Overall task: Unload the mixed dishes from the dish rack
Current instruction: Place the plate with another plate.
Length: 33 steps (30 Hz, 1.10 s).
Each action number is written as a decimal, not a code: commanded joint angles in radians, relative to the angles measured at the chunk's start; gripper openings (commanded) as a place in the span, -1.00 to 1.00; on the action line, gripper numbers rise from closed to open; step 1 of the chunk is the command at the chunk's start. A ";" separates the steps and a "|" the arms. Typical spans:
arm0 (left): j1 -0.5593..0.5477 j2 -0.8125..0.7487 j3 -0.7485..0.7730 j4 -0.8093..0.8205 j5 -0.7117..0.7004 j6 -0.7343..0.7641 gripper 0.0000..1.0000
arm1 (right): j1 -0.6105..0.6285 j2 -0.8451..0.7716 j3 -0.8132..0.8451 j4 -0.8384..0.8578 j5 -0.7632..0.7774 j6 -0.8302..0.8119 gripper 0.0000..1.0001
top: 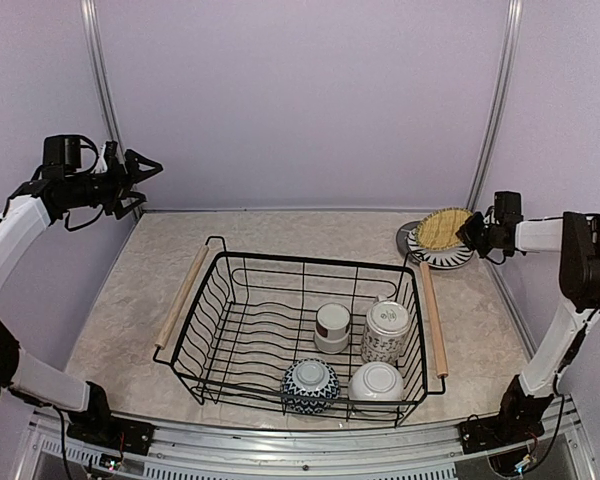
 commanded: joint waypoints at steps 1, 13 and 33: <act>-0.006 -0.001 0.017 -0.013 0.003 0.018 0.98 | -0.003 0.045 0.052 0.024 -0.029 -0.018 -1.00; -0.007 -0.010 0.018 -0.011 0.006 0.016 0.98 | -0.003 0.136 0.093 0.021 -0.047 -0.034 -1.00; -0.007 -0.013 0.018 -0.011 0.007 0.016 0.98 | 0.011 0.260 0.125 0.074 -0.128 -0.009 -0.86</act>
